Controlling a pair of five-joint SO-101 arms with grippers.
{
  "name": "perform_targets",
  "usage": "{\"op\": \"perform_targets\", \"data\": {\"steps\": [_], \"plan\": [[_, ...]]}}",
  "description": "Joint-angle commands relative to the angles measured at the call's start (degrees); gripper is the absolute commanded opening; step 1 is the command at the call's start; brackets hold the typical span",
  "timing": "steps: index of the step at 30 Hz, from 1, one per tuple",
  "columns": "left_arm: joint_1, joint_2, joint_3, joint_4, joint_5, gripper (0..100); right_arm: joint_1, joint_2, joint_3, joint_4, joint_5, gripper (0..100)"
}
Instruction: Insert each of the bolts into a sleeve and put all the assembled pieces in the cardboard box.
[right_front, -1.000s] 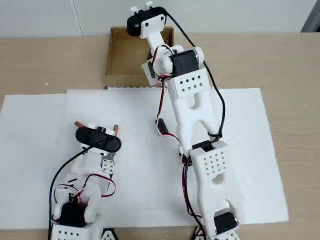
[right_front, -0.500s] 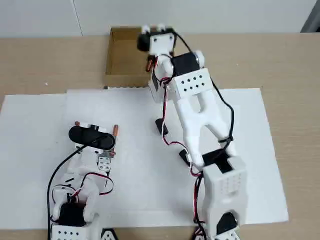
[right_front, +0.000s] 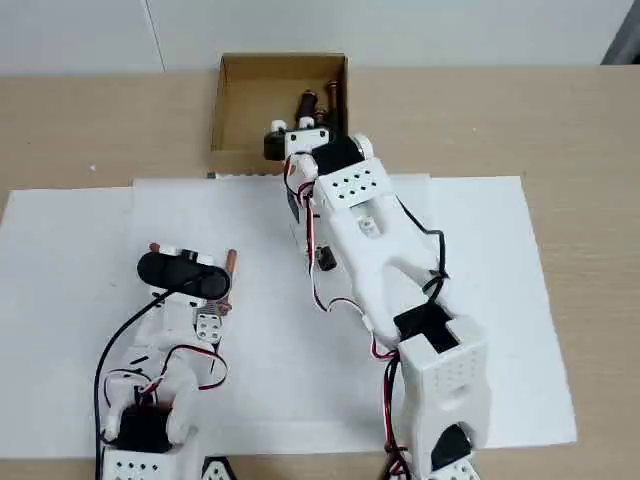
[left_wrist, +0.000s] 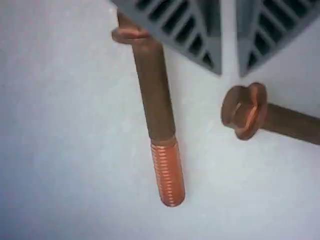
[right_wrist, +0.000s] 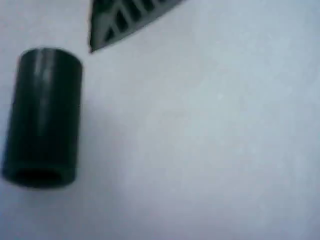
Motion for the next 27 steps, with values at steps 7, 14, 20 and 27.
{"op": "perform_targets", "data": {"steps": [7, 14, 20, 27], "plan": [[-0.4, -0.7, -0.2, -1.2, 0.4, 1, -1.8, 4.0, -0.1, -4.5, -0.5, 17.7], [-0.4, -0.7, -0.2, -1.2, 0.4, 1, -2.6, 8.0, -0.1, -6.0, -0.5, 17.5], [-0.4, -0.7, -0.2, -1.2, 0.4, 1, -2.5, 11.4, -0.1, -5.7, -0.5, 1.2], [-0.4, -0.7, -0.2, -1.2, 0.4, 1, -2.5, 8.0, -0.2, -5.6, -0.8, 0.3]]}}
